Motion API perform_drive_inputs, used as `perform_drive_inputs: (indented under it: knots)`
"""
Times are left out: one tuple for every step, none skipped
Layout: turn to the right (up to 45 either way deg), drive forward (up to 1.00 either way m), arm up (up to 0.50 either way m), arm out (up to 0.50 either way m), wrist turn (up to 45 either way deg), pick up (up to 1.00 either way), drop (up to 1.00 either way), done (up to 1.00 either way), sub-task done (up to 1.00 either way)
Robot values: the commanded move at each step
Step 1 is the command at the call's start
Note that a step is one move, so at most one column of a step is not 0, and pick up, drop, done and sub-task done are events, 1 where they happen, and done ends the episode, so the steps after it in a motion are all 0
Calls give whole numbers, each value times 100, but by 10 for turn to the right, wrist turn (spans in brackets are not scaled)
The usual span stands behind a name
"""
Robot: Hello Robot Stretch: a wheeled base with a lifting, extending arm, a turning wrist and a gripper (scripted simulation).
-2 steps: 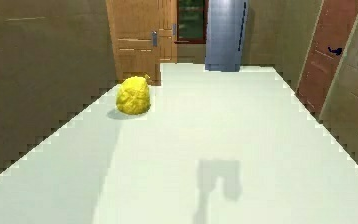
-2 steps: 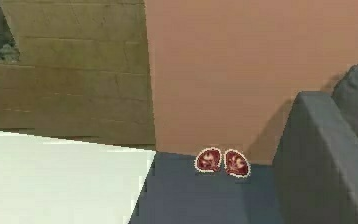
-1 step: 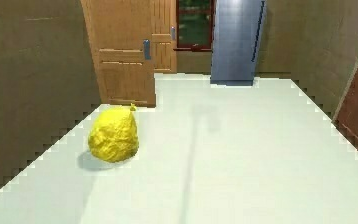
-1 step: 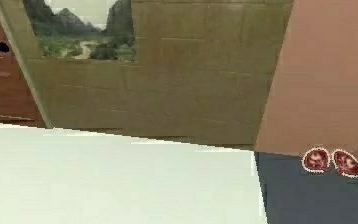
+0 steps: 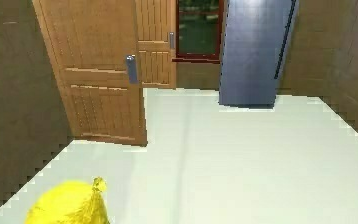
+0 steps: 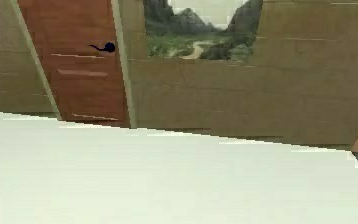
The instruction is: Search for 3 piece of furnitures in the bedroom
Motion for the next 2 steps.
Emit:
perform_drive_inputs:
  knots:
    - [0,100,0,0,0,0,0,0,0]
    - [-60,0,0,0,0,0,0,0,0]
